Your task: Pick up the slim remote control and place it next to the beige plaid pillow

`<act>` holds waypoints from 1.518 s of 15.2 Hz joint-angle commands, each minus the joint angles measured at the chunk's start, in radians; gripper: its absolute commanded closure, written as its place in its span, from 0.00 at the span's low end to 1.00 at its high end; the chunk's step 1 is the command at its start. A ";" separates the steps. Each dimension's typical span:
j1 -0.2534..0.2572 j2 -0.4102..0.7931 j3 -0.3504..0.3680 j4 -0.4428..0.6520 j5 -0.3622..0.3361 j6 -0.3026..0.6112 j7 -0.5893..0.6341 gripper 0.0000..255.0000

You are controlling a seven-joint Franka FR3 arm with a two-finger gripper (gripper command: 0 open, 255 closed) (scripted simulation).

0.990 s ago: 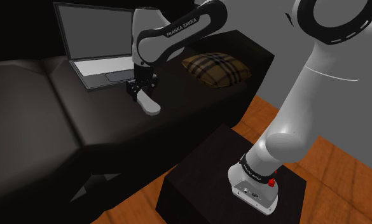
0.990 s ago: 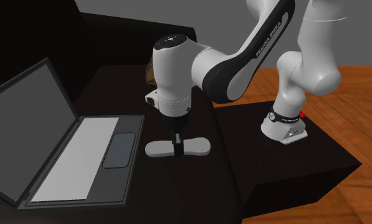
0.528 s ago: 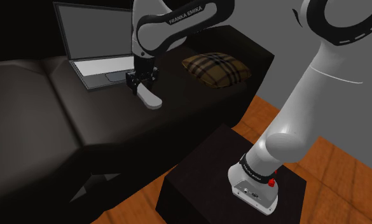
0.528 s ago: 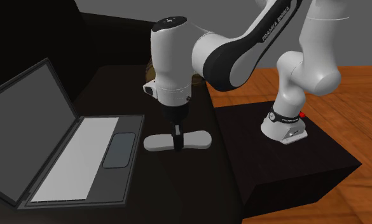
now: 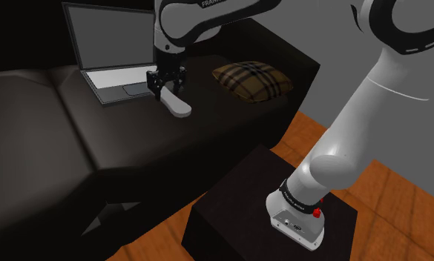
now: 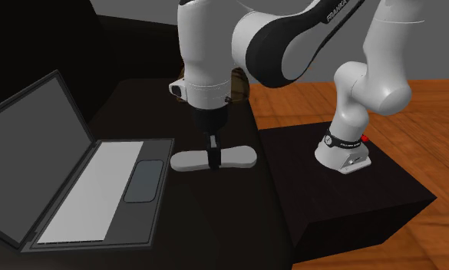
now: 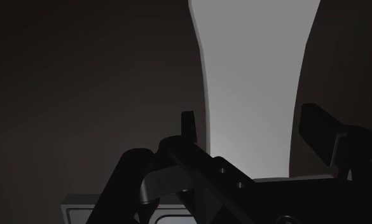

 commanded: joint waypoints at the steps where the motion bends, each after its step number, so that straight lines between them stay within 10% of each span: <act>1: 0.000 -0.011 0.001 0.015 0.004 -0.026 0.000 1.00; 23: -0.003 -0.067 -0.002 0.249 0.019 -0.314 -0.010 1.00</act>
